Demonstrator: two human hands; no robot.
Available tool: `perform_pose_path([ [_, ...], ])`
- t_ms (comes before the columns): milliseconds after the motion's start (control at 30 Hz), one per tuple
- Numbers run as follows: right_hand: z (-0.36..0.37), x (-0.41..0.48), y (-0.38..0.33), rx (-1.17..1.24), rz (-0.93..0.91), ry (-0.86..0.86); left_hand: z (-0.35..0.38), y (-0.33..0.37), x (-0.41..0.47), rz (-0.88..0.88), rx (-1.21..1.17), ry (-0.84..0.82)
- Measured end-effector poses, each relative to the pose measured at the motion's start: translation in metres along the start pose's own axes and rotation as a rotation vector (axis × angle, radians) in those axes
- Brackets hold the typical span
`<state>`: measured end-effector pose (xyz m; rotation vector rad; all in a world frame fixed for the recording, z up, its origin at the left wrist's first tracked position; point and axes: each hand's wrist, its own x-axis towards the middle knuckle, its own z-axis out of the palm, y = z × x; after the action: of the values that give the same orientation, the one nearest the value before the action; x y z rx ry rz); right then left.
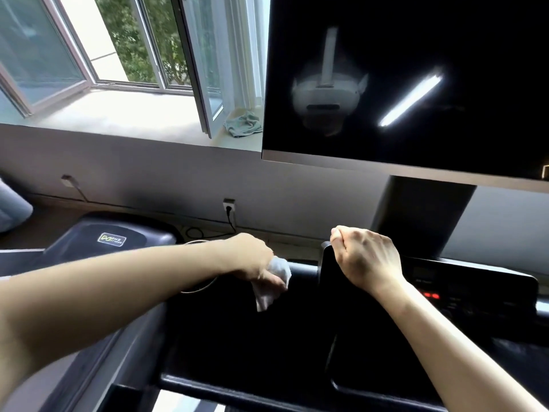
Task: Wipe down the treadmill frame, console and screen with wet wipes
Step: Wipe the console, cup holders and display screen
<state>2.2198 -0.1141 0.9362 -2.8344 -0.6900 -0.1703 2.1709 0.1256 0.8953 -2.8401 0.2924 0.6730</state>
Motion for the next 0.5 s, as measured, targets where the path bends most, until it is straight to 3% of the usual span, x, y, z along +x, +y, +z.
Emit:
perform_pose_path([
  [100, -0.001, -0.001, 0.000, -0.004, -0.006, -0.008, -0.005, -0.019, -0.004, -0.110, 0.044, -0.187],
  [167, -0.002, -0.001, -0.001, -0.009, -0.009, -0.012, -0.008, -0.021, -0.004, -0.083, 0.053, -0.186],
  [300, 0.000, 0.001, -0.002, -0.018, -0.008, -0.006, -0.006, 0.016, 0.008, 0.008, -0.088, 0.011],
  [433, 0.002, 0.001, -0.001, -0.021, -0.009, 0.014, 0.004, 0.046, 0.025, 0.113, -0.046, 0.218],
  [500, 0.003, 0.001, 0.000, -0.020, -0.009, 0.019, 0.009, 0.047, 0.022, 0.083, 0.015, 0.264],
])
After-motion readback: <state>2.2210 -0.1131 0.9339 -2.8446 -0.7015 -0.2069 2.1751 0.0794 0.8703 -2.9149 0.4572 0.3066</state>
